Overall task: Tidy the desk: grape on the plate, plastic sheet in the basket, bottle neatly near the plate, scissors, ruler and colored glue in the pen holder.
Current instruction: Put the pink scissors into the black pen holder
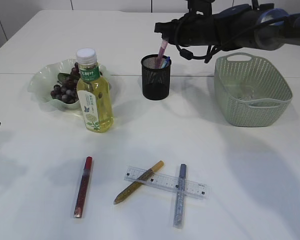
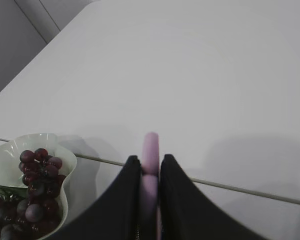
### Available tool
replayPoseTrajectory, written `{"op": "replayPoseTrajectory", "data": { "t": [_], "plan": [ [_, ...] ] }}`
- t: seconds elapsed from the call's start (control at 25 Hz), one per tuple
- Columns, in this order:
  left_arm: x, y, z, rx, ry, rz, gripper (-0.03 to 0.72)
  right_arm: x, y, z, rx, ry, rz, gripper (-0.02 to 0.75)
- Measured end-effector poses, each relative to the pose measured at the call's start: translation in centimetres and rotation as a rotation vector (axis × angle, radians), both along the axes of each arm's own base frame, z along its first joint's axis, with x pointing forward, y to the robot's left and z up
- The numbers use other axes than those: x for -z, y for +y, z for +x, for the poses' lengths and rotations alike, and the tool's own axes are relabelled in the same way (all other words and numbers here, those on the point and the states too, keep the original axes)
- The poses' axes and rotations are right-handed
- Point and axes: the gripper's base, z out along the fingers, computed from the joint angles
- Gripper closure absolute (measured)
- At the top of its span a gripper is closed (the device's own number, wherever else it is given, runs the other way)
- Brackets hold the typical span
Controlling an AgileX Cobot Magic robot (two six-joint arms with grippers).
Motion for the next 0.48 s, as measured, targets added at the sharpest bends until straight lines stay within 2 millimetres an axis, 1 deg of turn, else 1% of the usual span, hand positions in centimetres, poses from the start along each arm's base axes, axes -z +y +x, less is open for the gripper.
{"op": "replayPoseTrajectory", "data": {
  "t": [0.04,0.24,0.32,0.48],
  "plan": [
    [0.0,-0.01,0.0,-0.001,0.0,-0.002,0.327,-0.02,0.02,0.0,0.001,0.003,0.009,0.615],
    [0.0,-0.03,0.0,-0.004,0.001,-0.004,0.327,0.0,0.19,-0.1,-0.018,0.009,0.017,0.447],
    [0.0,-0.05,-0.01,-0.005,0.001,-0.008,0.327,0.01,0.23,-0.12,-0.023,0.01,0.017,0.416],
    [0.0,-0.12,-0.04,-0.009,0.005,-0.017,0.327,0.05,0.44,-0.26,-0.048,0.019,0.023,0.401]
  ]
}}
